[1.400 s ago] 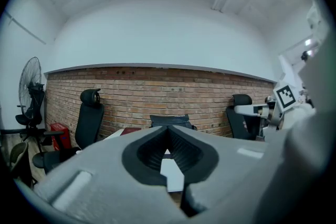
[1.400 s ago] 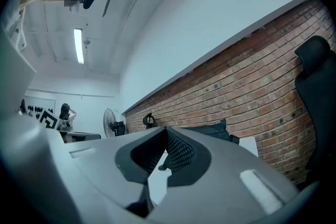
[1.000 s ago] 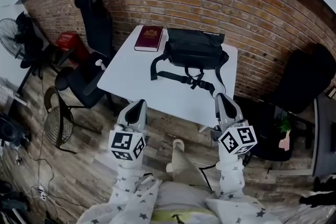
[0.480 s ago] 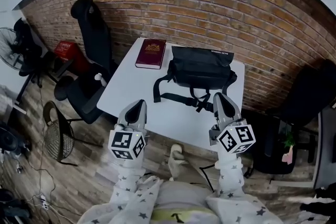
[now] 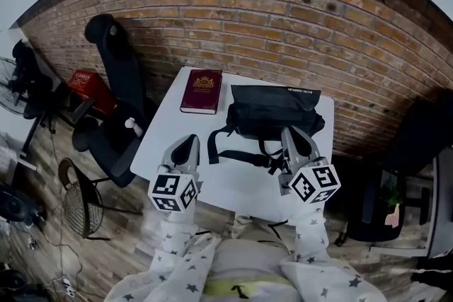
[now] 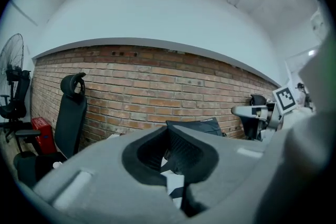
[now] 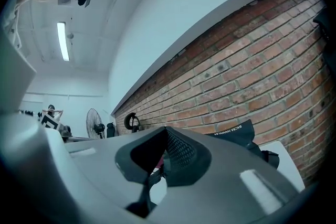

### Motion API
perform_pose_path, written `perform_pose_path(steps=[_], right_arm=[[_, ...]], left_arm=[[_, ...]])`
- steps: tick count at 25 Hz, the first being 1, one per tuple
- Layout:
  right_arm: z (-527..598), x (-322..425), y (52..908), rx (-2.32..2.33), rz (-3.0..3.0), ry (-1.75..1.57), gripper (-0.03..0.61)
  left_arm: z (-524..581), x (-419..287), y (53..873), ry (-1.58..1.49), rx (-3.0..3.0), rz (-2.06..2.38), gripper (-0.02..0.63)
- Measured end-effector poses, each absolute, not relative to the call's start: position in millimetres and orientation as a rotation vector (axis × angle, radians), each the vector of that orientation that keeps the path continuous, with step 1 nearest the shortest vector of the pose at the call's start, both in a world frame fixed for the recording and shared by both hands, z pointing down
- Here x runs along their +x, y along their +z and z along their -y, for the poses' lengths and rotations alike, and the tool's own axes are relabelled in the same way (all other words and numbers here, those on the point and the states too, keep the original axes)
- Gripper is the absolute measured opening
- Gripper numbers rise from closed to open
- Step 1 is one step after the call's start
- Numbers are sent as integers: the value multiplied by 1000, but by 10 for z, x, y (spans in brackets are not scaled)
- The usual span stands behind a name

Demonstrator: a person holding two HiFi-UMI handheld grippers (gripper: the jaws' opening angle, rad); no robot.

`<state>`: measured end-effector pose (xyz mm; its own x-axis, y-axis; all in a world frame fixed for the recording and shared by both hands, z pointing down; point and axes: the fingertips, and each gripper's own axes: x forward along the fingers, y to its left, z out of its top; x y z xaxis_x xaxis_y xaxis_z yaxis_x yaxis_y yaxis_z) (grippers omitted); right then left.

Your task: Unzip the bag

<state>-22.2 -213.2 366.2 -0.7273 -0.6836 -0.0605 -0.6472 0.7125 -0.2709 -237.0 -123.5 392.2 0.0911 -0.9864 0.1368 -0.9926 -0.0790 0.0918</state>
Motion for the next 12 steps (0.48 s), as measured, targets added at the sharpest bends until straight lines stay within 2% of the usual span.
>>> perform_pose_path(steps=[12], right_arm=[[2335, -677, 4274, -1055, -2884, -519, 23]], left_arm=[[1836, -2400, 4221, 106, 2236, 1855, -2]])
